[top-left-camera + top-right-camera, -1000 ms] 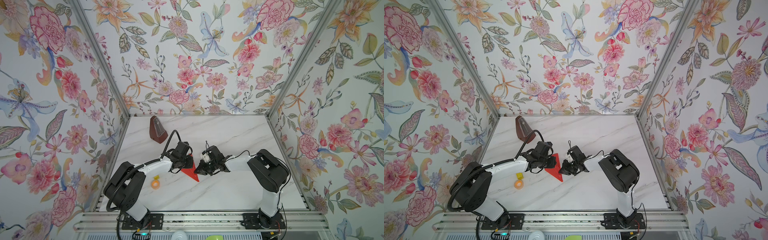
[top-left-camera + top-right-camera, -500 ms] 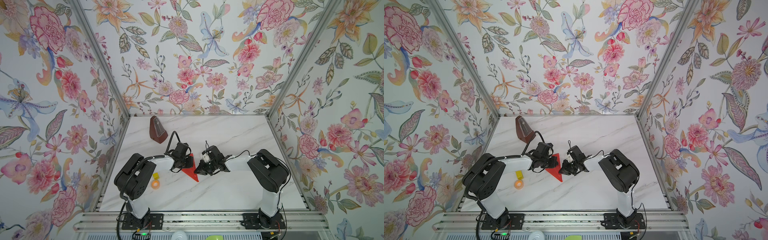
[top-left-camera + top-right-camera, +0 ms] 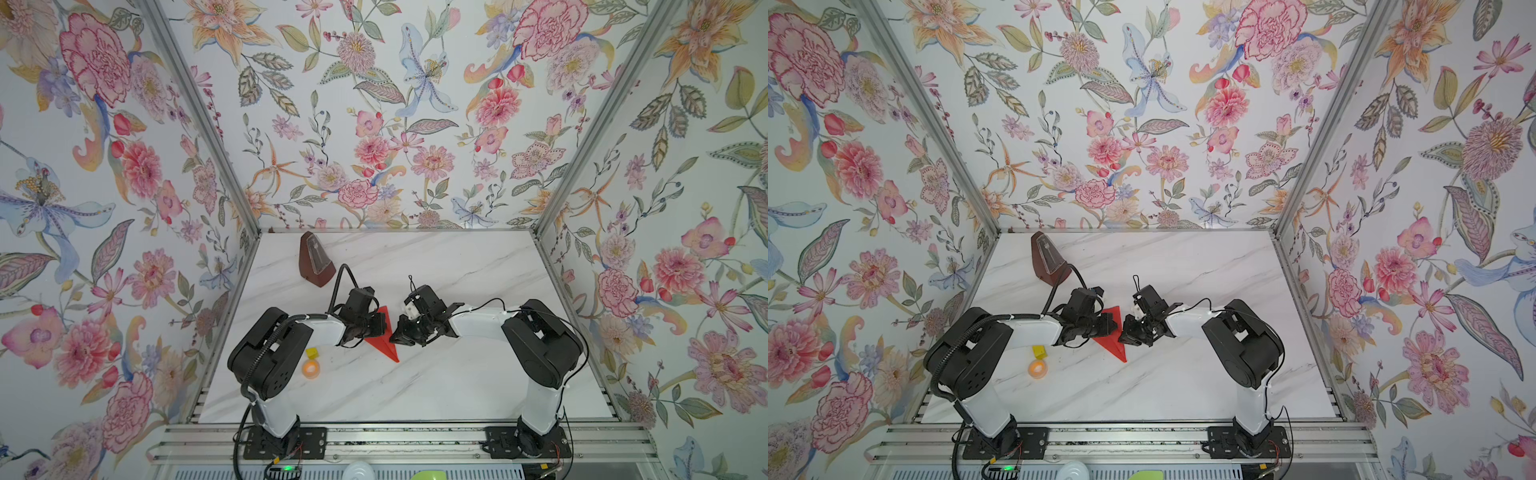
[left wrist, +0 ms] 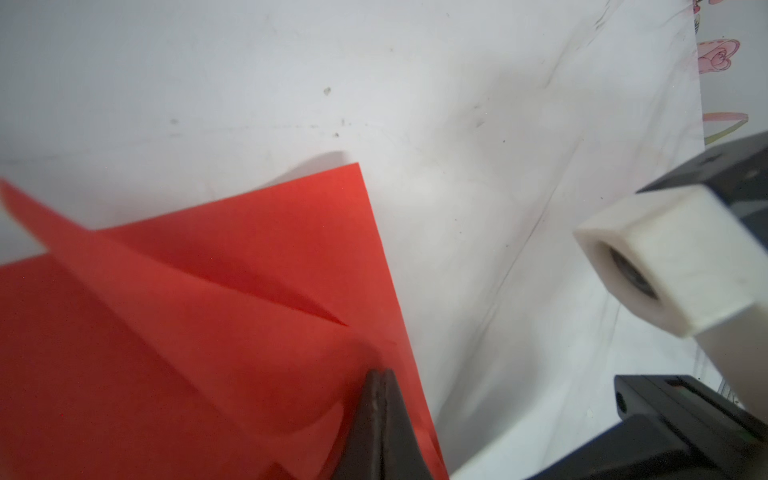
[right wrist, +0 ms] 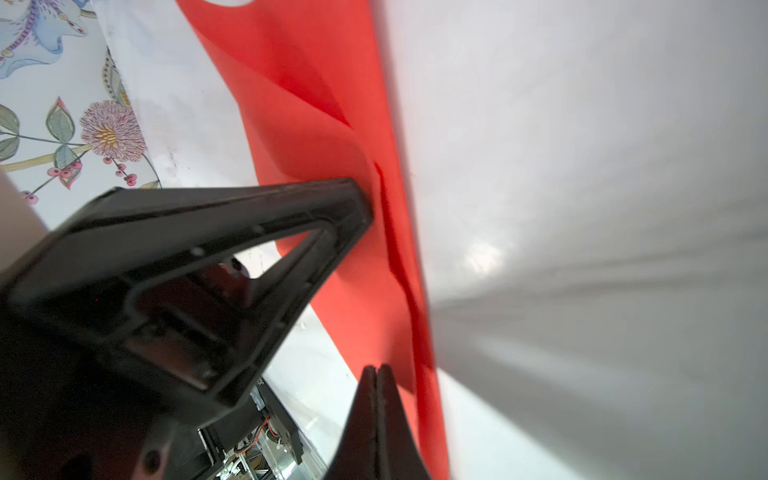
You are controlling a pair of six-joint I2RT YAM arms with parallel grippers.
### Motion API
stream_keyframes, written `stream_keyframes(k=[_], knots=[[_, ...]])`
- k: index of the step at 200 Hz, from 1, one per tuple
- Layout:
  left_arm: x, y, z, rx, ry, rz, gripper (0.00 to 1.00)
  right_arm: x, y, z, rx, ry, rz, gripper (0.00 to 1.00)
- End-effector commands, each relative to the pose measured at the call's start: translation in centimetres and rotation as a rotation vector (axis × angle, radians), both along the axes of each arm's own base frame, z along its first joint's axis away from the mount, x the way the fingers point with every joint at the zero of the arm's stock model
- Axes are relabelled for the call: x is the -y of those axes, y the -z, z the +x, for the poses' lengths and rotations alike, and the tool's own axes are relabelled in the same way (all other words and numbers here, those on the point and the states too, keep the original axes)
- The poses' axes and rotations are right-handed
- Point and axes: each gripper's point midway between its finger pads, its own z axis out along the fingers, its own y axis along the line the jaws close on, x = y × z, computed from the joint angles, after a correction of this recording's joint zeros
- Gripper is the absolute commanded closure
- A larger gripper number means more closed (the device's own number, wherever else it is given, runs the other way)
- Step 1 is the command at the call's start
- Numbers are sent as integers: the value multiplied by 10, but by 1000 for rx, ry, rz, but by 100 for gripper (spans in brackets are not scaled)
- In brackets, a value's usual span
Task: Fold a paper plane with a square sheet of paper (fold left side to right side)
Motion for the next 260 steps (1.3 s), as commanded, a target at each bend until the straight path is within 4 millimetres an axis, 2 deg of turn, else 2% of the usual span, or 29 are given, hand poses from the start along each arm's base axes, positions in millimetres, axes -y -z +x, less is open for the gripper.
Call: stream_keyframes(k=[1, 32, 83, 119, 157, 178, 223, 260], knots=[[-34, 50, -35, -170, -46, 137, 96, -11, -13, -1, 6, -18, 31, 96], [-35, 50, -35, -170, -52, 137, 96, -14, 1, -2, -20, -17, 17, 97], [-36, 44, -34, -154, -54, 138, 97, 12, 46, -17, -92, 2, -99, 99], [-37, 25, -26, -95, 3, 184, 94, 31, 65, -31, -122, -8, -170, 100], [-27, -20, -19, 14, 214, 238, 88, 33, 67, -35, -130, -80, -154, 100], [-26, -34, -25, 23, 285, 266, 88, 37, 68, -34, -146, -122, -144, 100], [-11, -32, -47, -17, 376, 257, 88, 43, 72, -34, -170, -146, -137, 100], [9, -25, -50, -28, 404, 240, 88, 45, 73, -33, -169, -144, -141, 100]])
